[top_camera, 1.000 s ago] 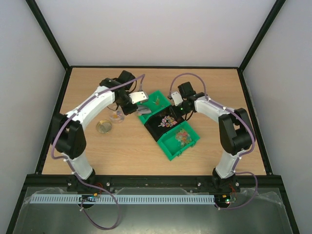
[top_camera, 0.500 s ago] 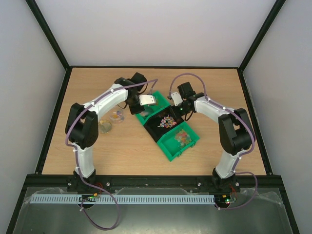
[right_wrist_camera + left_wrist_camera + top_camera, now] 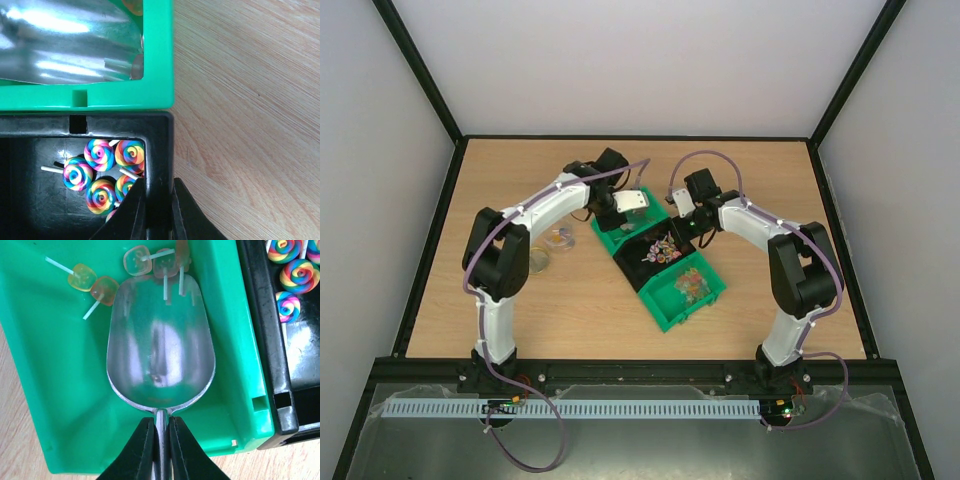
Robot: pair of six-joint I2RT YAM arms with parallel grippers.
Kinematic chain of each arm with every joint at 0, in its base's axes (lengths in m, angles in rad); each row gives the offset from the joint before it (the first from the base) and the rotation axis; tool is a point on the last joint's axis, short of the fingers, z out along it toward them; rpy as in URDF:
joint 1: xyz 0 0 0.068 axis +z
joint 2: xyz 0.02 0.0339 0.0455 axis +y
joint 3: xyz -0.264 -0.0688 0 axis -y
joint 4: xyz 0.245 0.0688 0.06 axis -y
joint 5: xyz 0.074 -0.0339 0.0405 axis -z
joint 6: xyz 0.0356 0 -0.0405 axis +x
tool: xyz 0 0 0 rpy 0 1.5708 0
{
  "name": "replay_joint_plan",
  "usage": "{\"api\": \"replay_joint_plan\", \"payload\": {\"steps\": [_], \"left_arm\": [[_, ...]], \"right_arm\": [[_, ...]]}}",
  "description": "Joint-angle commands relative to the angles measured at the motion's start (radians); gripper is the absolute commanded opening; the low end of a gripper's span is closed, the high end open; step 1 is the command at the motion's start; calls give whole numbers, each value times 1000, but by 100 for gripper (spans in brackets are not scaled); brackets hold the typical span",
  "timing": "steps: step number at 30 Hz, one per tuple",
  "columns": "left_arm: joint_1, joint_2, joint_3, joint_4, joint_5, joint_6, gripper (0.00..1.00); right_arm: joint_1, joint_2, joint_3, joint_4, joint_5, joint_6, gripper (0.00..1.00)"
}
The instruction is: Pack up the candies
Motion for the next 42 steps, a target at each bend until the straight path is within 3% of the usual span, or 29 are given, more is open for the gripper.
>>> {"api": "replay_joint_plan", "payload": {"steps": [1,13,24,32,42], "left_arm": [[-44,87,-82,-2,82,-46,2],[-16,-45,-397,493,317,-301,2],[101,-225,-684,936,489,-370,2],[130,-275,-764,1081,506,-427,2],[157,-315,-817,1116,496,-417,2]], "right_arm": [[23,15,-13,-3,-55,-3,1],[24,-9,-42,-4,-46,-27,1],[0,-18,-64,-14,-3,-21,1],[-12,-10,-65,-25,9,-21,1],[-20,-3,-58,-34,25,-30,1]]}}
